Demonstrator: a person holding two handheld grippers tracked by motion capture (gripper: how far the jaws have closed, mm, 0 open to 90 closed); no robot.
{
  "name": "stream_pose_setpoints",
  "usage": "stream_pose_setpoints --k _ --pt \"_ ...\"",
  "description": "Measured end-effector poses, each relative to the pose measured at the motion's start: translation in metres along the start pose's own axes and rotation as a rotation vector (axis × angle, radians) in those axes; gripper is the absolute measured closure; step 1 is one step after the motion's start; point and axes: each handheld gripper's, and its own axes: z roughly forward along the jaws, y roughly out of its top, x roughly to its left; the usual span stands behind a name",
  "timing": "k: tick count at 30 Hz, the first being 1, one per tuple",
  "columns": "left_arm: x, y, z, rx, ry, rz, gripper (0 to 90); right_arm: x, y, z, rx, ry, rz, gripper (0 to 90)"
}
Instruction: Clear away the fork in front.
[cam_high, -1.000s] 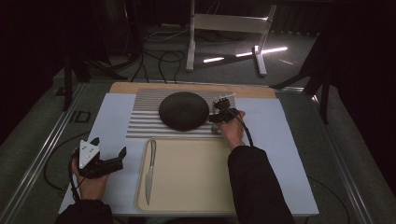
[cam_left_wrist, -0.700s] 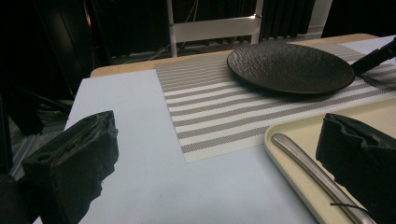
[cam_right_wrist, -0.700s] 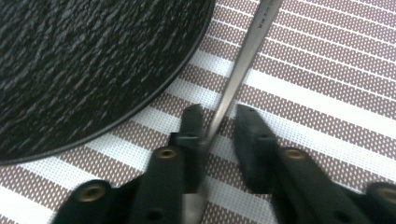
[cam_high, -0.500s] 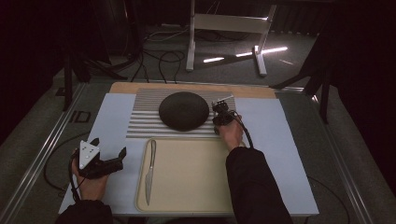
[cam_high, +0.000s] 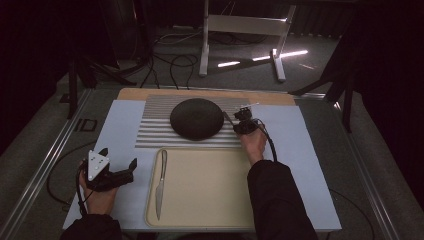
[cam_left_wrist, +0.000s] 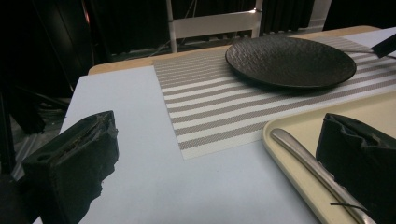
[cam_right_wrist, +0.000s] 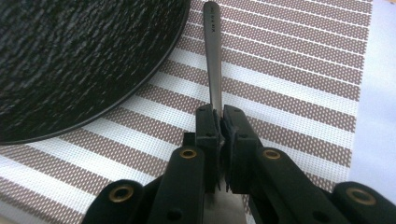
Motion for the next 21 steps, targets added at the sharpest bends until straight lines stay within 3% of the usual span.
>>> stream_pose_setpoints --k 9,21 --pt "-0.001 -0.001 0.003 0.007 -0.002 -0.004 0.0 -0.006 -0.007 -0.008 -0.014 -0.009 -0.003 86.8" --pt "-0.002 0.000 0.005 0.022 0.005 -0.003 0.0 -0.007 -0.010 -0.027 -0.074 0.025 -0.017 86.8"
